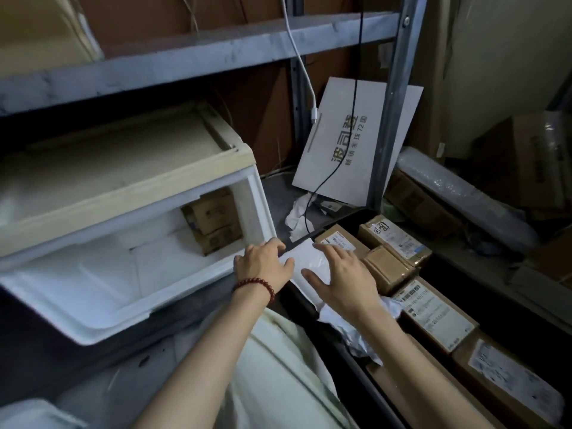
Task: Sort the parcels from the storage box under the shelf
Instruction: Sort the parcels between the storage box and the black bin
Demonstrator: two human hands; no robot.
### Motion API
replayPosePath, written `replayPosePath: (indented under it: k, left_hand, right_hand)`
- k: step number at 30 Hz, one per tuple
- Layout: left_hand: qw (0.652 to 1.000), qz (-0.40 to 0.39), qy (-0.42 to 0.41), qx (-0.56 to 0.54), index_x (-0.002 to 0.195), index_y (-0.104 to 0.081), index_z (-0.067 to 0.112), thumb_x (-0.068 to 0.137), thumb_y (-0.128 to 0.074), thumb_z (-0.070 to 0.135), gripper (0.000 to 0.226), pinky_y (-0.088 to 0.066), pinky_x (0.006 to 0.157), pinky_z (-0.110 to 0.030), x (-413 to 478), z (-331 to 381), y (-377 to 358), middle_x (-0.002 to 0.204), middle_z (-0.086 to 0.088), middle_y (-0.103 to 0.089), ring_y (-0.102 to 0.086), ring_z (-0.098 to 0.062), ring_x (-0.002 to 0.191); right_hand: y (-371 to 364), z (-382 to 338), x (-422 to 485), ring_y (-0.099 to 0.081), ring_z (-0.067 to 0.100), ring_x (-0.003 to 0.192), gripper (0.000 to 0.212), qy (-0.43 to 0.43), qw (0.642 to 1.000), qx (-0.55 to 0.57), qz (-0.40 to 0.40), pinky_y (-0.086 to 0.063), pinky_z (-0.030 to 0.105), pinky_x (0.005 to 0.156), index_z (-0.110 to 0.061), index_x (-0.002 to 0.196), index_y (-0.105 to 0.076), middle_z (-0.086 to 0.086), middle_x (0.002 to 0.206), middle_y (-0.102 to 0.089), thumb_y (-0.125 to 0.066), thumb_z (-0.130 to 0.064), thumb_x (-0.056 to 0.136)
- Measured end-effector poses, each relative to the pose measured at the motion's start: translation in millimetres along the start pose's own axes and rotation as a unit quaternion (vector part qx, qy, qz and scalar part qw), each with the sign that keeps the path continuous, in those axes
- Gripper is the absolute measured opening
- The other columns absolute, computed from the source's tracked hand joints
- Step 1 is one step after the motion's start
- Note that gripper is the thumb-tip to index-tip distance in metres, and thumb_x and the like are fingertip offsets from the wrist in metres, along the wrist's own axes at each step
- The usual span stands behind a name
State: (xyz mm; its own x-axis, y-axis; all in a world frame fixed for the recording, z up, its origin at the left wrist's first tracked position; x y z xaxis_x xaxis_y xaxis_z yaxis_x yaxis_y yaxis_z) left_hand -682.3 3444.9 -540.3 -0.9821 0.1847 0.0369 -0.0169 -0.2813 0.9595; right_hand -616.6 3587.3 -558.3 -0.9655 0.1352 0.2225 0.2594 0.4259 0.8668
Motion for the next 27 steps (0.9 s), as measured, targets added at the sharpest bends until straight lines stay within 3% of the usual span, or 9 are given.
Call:
replayPosePath:
  k: [4,10,15,20,24,27]
  left_hand:
    - [0.997,0.027,0.063,-0.028,0.118,-0.055,0.034,0.089,-0.053,0.046,0.031,-0.045,0.093,-0.035,-15.9,-41.3,45.5,0.125,0.008,-0.06,-0.051,-0.021,0.118]
    - [0.989,0.078,0.121,-0.031,0.117,-0.055,0.033,0.089,-0.054,0.045,0.031,-0.047,0.091,-0.035,-55.8,-98.3,98.1,0.121,0.011,-0.062,-0.055,-0.018,0.114]
    - [0.988,0.078,0.133,-0.012,0.123,-0.05,0.033,0.09,-0.052,0.047,0.036,-0.049,0.087,-0.032,-76.3,-131.6,117.6,0.123,0.01,-0.06,-0.055,-0.018,0.113]
    - [0.987,0.091,0.134,-0.004,0.127,-0.048,0.031,0.092,-0.05,0.047,0.039,-0.05,0.086,-0.034,-76.3,-160.6,118.0,0.126,0.009,-0.059,-0.054,-0.017,0.115]
    - [0.988,0.034,0.148,-0.007,0.129,-0.046,0.029,0.089,-0.049,0.057,0.049,-0.049,0.089,-0.036,-55.8,-177.1,101.6,0.127,0.004,-0.058,-0.054,-0.019,0.116]
    - [0.993,-0.031,0.107,0.036,0.135,-0.04,0.029,0.086,-0.048,0.064,0.061,-0.047,0.092,-0.037,-29.0,-174.3,96.2,0.133,0.003,-0.053,-0.051,-0.022,0.12]
  right_hand:
    - [13.9,-47.4,14.2,-0.048,0.017,0.125,0.063,0.044,0.999,0.015,-0.012,-0.045,0.035,0.091,-0.029,0.14,-0.032,-0.007,0.139,-0.049,-0.044,-0.064,0.089]
    - [17.4,-124.7,20.4,-0.043,0.021,0.127,0.062,0.113,0.992,0.041,-0.049,-0.045,0.038,0.089,-0.025,0.139,-0.036,-0.004,0.14,-0.047,-0.048,-0.059,0.09]
    - [1.1,-169.4,31.1,-0.04,0.025,0.129,0.062,0.111,0.987,0.057,-0.101,-0.044,0.04,0.096,-0.015,0.14,-0.034,0.006,0.141,-0.042,-0.053,-0.05,0.092]
    - [-16.3,-176.7,40.9,-0.04,0.026,0.13,0.065,0.084,0.986,0.13,-0.068,-0.042,0.039,0.098,-0.016,0.143,-0.032,0.008,0.143,-0.04,-0.053,-0.05,0.092]
    - [-42.4,-170.5,56.0,-0.038,0.026,0.132,0.067,0.046,0.988,0.126,-0.079,-0.04,0.039,0.099,-0.016,0.143,-0.032,0.007,0.145,-0.038,-0.053,-0.053,0.091]
    - [-63.9,-164.6,71.8,-0.037,0.027,0.132,0.068,0.017,0.988,0.121,-0.092,-0.04,0.04,0.098,-0.017,0.143,-0.032,0.007,0.145,-0.036,-0.054,-0.053,0.09]
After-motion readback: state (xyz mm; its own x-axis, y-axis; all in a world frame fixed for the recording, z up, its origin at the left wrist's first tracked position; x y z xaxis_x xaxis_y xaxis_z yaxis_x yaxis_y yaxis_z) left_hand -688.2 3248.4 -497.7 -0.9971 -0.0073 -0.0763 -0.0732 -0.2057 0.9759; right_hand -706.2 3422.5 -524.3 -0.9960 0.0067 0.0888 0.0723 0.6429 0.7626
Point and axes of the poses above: each hand's wrist, its own x-axis towards the middle knuckle, its own y-axis out of the back of the hand, z = x × y, the point moved 4 cm from there along x, towards the middle knuckle
